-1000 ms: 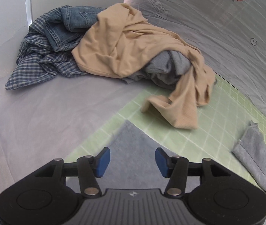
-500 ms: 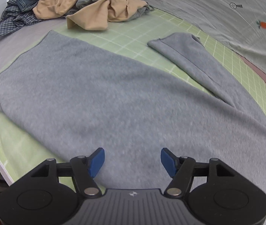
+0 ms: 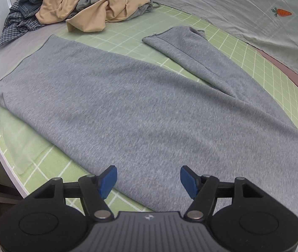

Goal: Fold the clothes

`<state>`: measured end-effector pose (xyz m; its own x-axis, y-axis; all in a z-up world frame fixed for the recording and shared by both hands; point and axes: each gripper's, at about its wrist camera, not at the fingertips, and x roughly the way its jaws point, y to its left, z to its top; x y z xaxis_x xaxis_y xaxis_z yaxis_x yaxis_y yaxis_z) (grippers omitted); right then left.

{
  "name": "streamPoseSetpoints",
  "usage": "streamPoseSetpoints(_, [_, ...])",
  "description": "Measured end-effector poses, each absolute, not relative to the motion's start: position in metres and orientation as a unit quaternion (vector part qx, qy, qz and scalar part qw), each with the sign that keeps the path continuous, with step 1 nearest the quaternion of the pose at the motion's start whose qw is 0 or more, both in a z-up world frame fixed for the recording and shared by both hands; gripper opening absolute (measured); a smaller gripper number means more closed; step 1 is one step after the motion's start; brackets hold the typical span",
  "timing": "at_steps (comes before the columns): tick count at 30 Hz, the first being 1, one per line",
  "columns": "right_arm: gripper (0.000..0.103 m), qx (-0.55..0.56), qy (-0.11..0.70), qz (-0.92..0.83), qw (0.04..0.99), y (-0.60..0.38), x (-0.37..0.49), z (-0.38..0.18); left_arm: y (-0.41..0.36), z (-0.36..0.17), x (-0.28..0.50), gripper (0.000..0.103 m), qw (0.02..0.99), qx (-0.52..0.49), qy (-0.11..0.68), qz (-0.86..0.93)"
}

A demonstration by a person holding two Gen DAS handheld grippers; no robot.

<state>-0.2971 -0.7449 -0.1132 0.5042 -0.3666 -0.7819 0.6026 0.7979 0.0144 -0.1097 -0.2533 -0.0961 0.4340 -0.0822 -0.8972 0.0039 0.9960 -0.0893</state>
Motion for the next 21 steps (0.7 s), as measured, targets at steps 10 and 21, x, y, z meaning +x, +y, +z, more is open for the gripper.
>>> streamPoseSetpoints(10, [0.013, 0.107, 0.373, -0.260, 0.884, -0.677, -0.360, -0.057, -0.272, -0.094, -0.094, 0.068, 0.843, -0.021, 0.535, -0.052])
streamPoseSetpoints(21, [0.043, 0.199, 0.345, -0.290, 0.870, -0.693, -0.368, -0.073, -0.283, -0.110, -0.070, 0.072, 0.829, -0.001, 0.557, -0.048])
